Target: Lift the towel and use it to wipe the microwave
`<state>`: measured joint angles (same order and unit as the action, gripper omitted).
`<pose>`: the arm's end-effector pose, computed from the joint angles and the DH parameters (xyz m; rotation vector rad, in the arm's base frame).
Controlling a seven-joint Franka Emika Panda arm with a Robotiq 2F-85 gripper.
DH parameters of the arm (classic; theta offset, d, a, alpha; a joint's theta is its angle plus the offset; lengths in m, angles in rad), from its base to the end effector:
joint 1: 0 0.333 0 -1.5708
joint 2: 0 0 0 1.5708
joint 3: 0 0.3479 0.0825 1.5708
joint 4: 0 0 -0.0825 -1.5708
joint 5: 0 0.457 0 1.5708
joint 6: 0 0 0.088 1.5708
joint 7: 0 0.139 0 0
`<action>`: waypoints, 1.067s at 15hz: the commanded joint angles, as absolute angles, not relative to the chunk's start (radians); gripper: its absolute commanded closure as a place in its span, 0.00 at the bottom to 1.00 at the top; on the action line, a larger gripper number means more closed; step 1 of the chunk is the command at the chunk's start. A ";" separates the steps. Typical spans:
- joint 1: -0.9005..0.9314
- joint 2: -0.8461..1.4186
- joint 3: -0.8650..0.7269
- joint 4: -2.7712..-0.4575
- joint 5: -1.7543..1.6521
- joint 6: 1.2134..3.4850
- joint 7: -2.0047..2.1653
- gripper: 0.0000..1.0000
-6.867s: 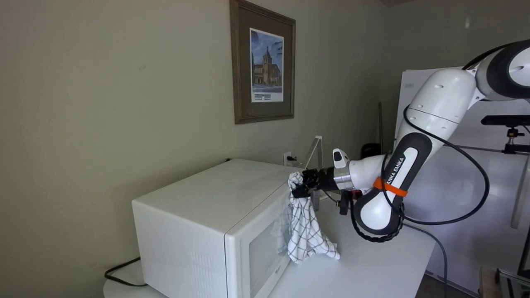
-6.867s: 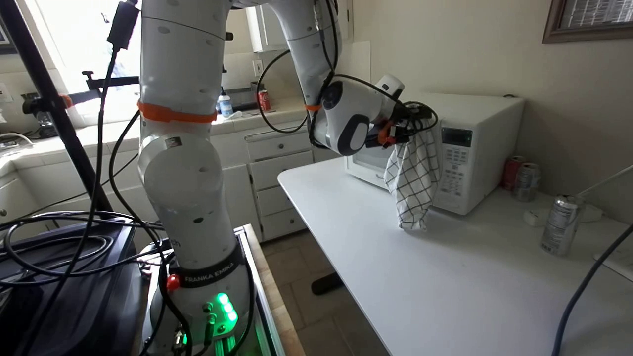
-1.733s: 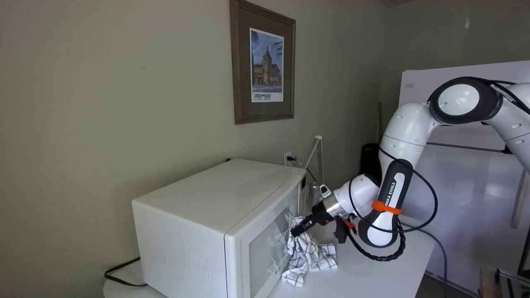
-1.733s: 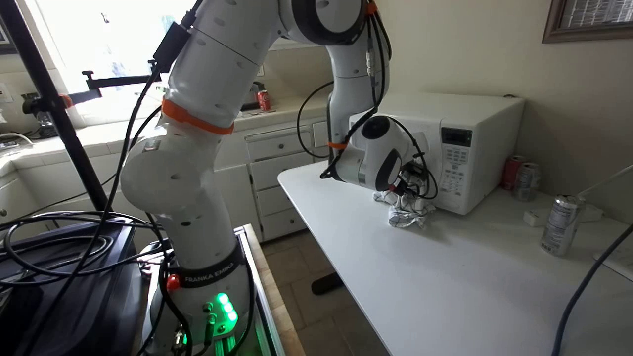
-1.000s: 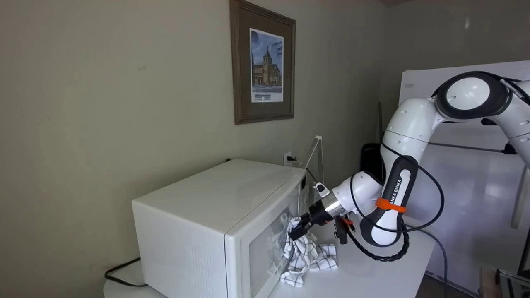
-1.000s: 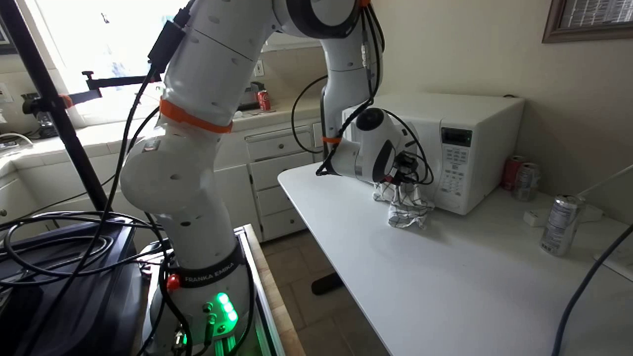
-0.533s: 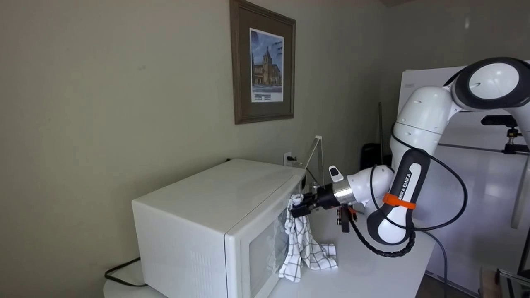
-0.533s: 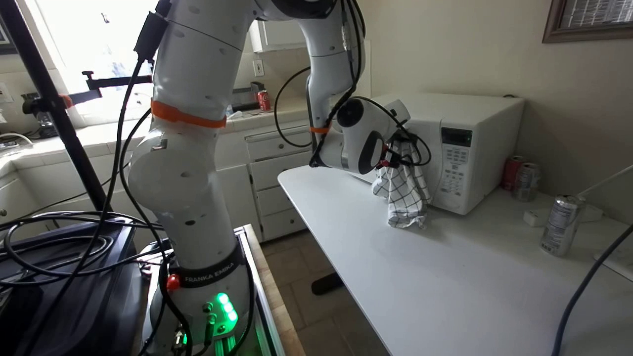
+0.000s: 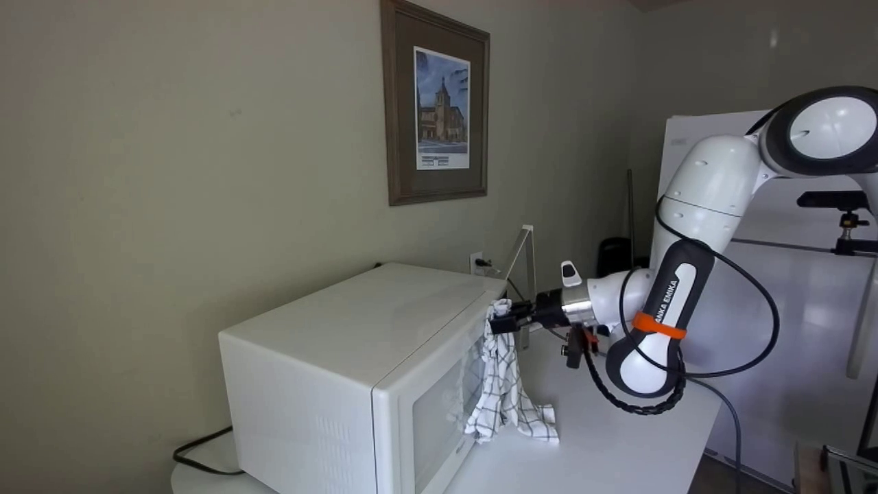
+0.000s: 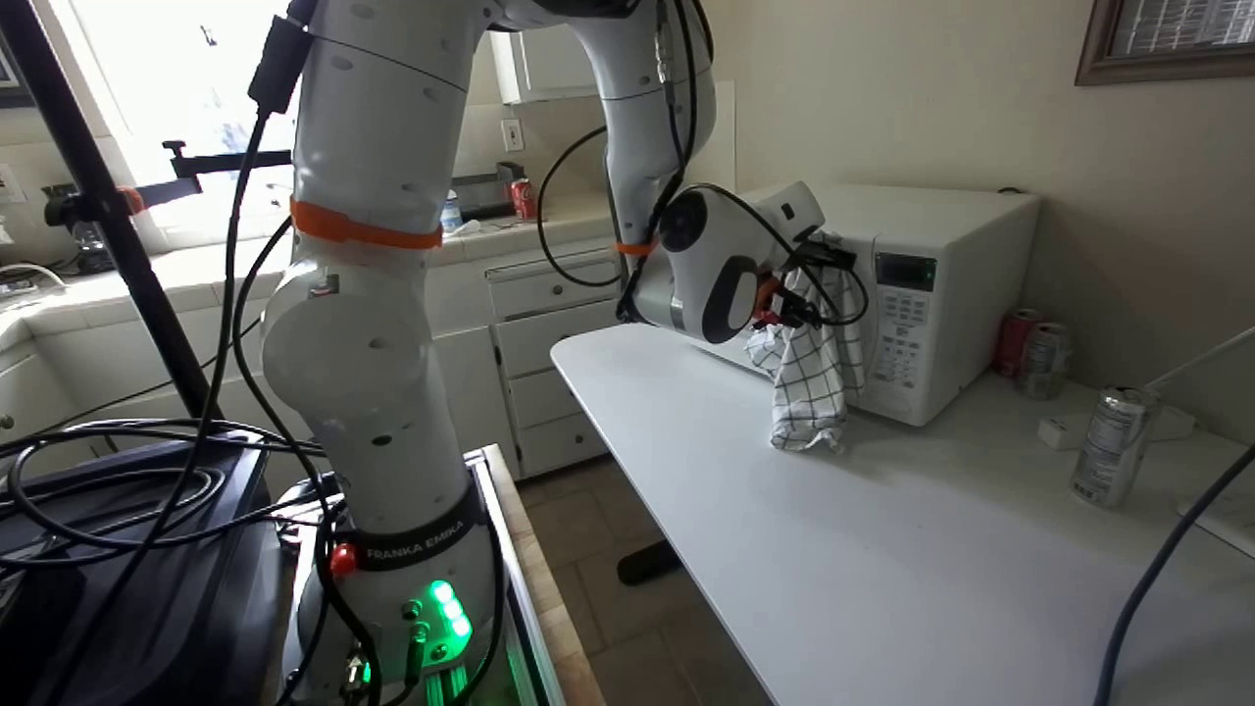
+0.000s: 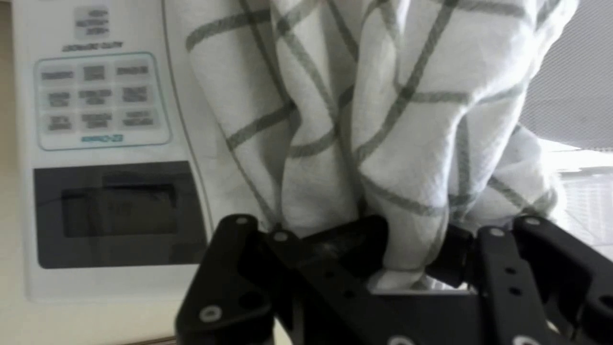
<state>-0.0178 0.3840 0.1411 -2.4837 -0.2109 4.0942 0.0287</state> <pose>0.5592 0.1028 0.2458 -2.3891 -0.3504 -1.6901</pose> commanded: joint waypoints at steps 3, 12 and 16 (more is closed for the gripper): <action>-0.043 0.454 0.126 -2.415 -0.306 4.016 0.131 1.00; -0.190 0.627 0.215 -2.229 -0.601 3.725 0.343 1.00; -0.348 0.673 0.352 -2.207 -0.812 3.530 0.496 1.00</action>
<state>-0.2323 0.6153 0.2433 -2.2599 -0.6699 3.6487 0.3836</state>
